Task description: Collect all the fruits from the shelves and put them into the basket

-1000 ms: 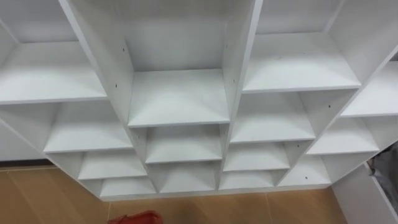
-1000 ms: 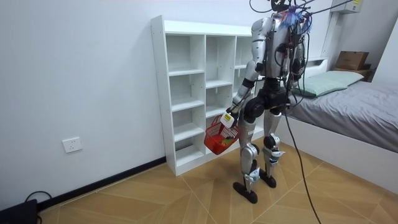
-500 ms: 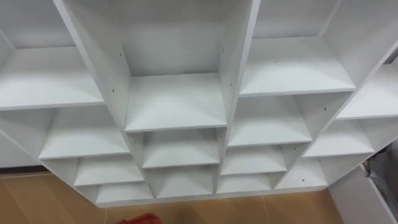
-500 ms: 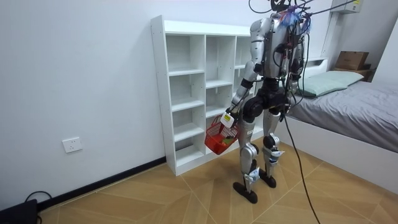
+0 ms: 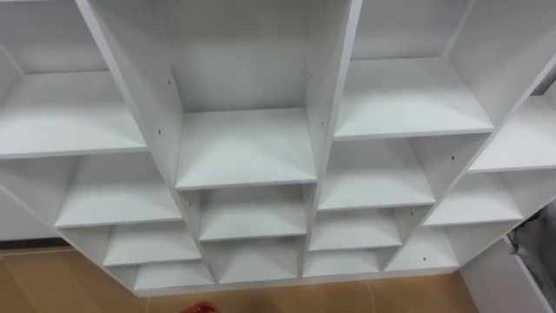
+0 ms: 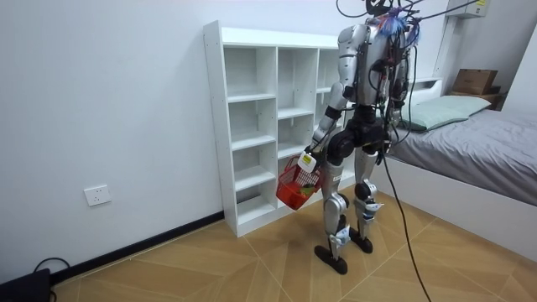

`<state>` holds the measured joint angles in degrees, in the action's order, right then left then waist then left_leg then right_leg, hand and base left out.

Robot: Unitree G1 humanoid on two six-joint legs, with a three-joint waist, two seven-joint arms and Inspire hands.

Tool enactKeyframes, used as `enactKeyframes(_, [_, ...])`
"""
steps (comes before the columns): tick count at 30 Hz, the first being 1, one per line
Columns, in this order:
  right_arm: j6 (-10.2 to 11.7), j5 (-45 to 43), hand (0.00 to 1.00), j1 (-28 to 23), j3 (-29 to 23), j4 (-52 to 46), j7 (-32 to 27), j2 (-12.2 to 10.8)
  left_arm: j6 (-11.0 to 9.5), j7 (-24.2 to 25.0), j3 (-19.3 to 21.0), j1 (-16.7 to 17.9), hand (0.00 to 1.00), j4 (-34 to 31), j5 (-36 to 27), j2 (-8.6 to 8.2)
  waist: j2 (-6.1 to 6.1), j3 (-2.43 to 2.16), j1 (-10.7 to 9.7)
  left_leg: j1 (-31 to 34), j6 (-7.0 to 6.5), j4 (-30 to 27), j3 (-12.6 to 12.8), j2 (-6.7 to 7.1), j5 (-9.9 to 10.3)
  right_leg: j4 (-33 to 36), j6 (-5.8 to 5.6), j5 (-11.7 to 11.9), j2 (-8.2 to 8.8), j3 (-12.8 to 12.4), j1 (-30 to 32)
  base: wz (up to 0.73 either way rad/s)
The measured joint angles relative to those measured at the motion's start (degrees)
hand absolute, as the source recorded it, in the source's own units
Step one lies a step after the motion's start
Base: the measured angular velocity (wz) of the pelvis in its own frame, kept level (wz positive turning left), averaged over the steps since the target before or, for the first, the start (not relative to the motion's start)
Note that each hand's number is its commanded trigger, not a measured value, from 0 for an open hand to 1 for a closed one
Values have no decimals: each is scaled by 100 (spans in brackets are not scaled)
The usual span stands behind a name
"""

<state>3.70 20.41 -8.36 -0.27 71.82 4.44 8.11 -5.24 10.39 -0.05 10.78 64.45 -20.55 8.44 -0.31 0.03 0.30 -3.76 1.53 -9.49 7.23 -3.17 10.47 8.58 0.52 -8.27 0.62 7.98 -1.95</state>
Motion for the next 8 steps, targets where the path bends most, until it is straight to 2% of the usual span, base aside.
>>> enactKeyframes(8, [0,-12,0,-1,-17,-3,-25,0,11,16,-8,2,100,0,1,-6,19,-3,-5,-5,1,1,13,0,2,-1,0,0,0,-8,0,0])
